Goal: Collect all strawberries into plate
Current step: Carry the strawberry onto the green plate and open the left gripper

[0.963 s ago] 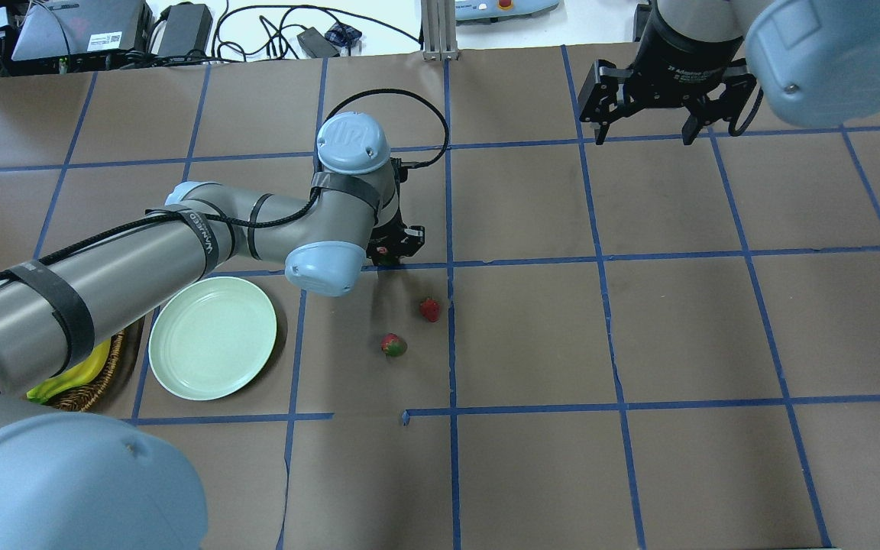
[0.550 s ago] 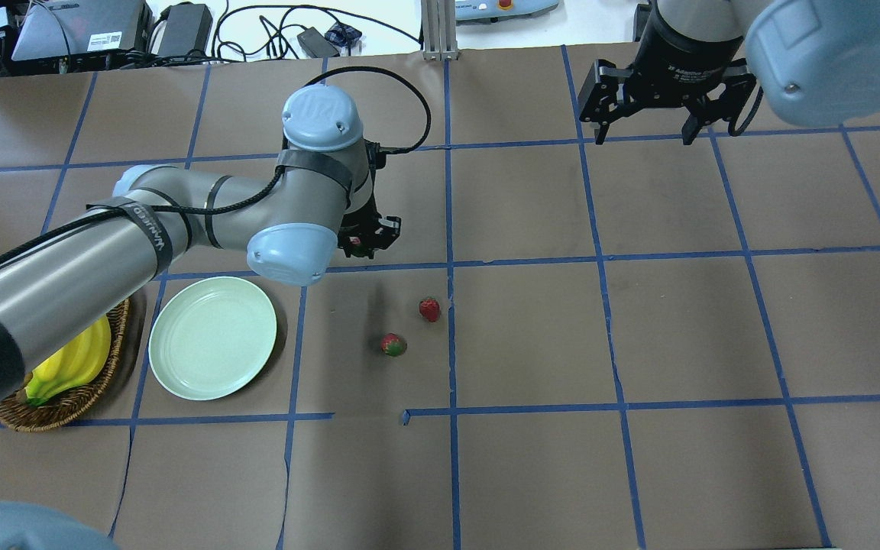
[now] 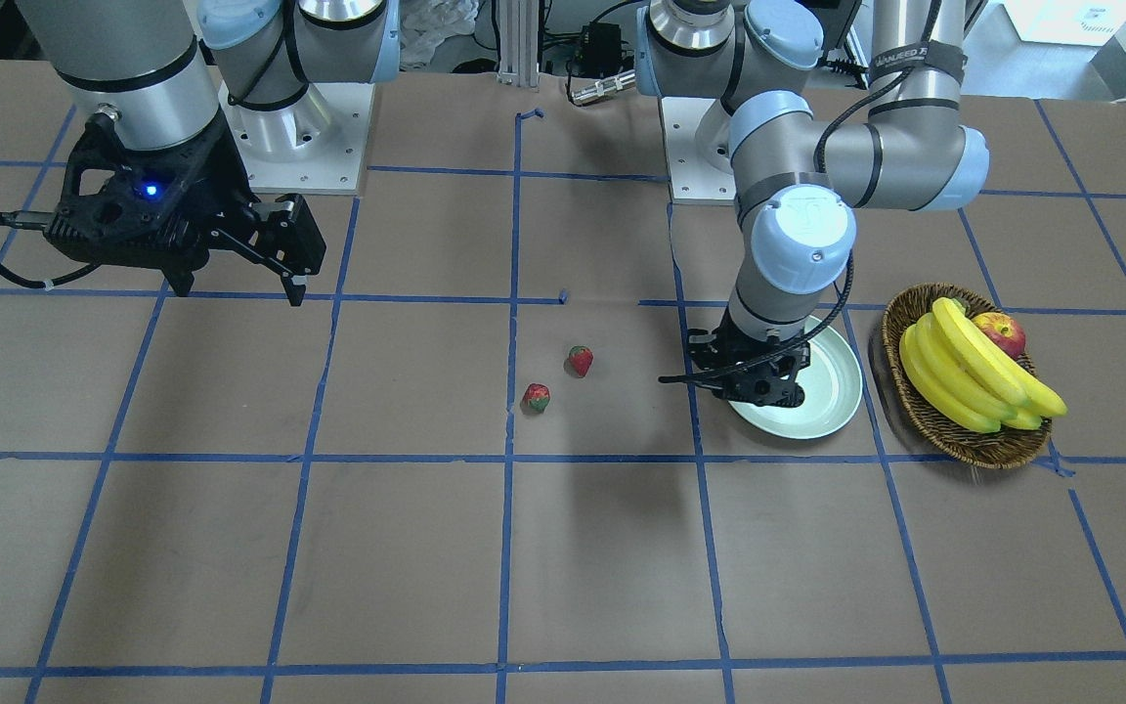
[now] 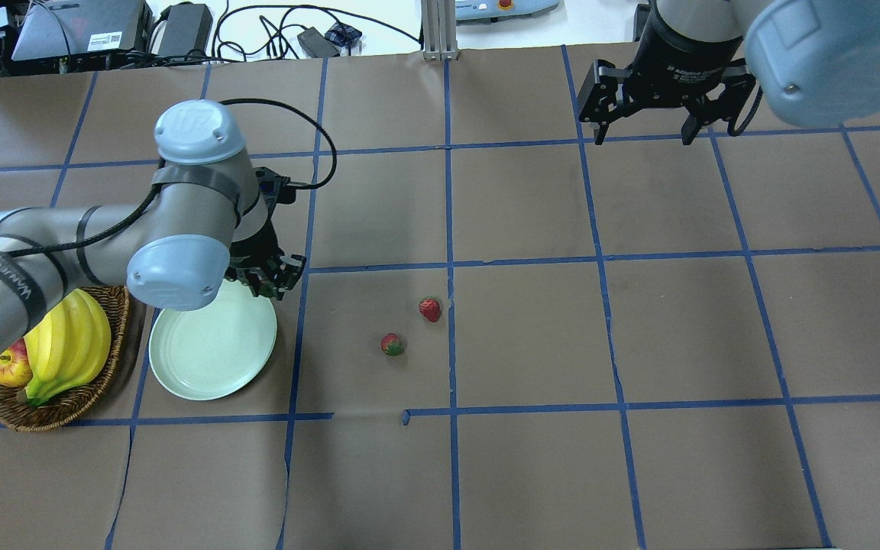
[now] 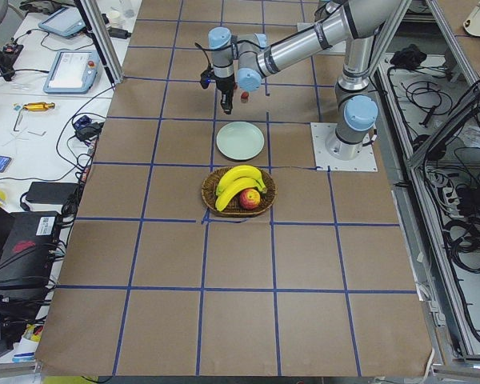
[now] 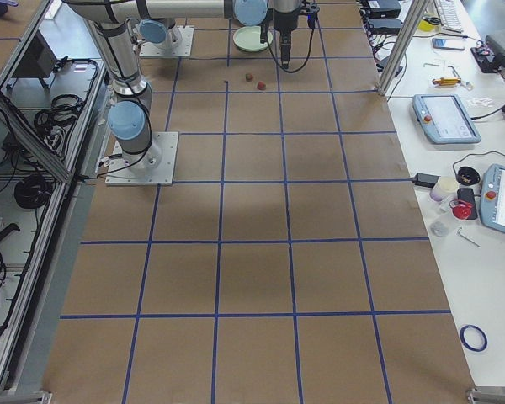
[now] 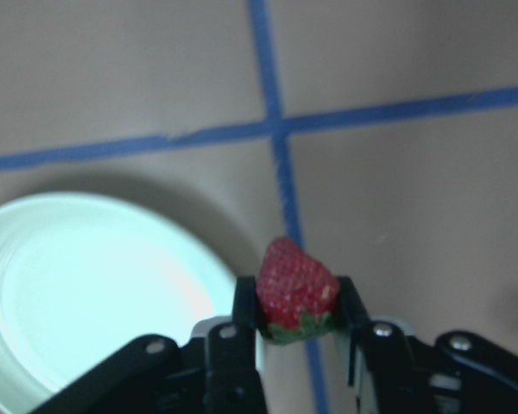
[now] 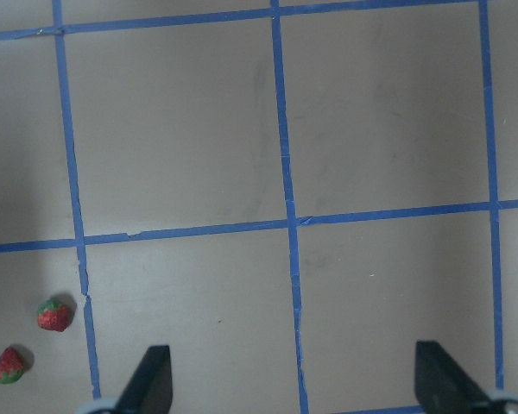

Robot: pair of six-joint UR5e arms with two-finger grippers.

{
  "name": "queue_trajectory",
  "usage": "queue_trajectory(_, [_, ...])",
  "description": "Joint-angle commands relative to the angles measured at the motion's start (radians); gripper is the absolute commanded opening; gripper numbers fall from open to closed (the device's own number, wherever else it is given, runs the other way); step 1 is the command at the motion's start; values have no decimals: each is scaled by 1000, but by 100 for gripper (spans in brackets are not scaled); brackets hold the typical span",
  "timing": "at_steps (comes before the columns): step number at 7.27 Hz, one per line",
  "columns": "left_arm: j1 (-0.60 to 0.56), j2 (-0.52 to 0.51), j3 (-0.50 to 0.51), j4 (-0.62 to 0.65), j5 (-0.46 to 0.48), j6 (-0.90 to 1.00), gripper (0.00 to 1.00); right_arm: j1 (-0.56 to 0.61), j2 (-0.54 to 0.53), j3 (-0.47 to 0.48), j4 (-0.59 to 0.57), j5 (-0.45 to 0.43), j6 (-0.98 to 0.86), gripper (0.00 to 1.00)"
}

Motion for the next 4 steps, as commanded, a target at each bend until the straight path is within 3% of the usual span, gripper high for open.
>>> queue_trajectory(1, [146,41,-137,103,-3,143,0,0,0,0,0,-2,0,100])
queue_trajectory(2, [172,38,-201,155,2,150,0,-1,0,0,-1,0,0,100])
queue_trajectory(3, [198,32,-206,162,-9,144,33,-2,0,0,-1,0,0,100])
queue_trajectory(4, [199,35,-206,165,-9,142,77,0,0,0,-1,-2,0,100])
